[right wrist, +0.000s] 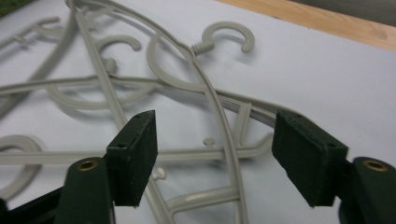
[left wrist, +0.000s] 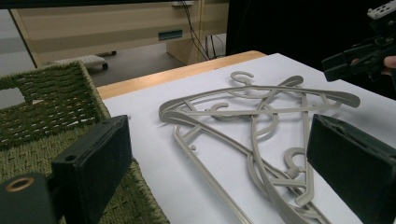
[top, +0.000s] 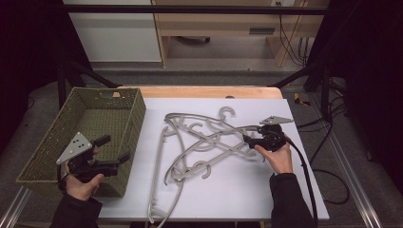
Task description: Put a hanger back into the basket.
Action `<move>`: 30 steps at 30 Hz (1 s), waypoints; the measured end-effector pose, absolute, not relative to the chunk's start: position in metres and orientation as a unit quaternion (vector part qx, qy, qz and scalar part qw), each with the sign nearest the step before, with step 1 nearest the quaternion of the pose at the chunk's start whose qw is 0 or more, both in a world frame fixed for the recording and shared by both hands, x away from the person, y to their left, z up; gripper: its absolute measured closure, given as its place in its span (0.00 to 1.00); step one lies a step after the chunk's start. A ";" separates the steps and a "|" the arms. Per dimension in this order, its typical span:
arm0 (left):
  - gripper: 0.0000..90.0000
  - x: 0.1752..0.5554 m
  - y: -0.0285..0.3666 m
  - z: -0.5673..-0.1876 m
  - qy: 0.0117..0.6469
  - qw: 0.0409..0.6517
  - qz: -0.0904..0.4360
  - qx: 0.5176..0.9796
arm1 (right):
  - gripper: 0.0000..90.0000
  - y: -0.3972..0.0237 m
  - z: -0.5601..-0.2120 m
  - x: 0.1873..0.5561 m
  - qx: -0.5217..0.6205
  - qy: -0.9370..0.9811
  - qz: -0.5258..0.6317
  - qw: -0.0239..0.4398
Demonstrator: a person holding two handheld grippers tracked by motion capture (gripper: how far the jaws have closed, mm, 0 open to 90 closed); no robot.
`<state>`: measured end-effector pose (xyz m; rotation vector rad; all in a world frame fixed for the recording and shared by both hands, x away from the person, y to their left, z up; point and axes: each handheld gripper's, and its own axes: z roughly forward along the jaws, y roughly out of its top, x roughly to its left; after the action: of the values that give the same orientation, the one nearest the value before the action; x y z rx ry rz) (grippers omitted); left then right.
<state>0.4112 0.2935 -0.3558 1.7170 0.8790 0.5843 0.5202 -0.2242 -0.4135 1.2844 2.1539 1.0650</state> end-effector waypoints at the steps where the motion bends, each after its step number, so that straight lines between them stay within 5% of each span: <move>1: 0.07 0.411 0.293 -0.356 0.368 0.534 0.245 0.721 | 0.38 -0.225 -0.415 0.521 0.460 0.776 0.378 0.205; 23: 0.08 0.411 0.290 -0.357 0.366 0.532 0.244 0.724 | 0.68 -0.223 -0.454 0.546 0.483 0.809 0.287 0.173; 30: 0.08 0.410 0.290 -0.356 0.364 0.532 0.245 0.724 | 0.86 -0.222 -0.454 0.546 0.487 0.809 0.284 0.168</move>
<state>0.4104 0.2897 -0.3564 1.7259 0.8689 0.5845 0.5463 -0.2216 -0.4539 1.3855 2.3005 0.8076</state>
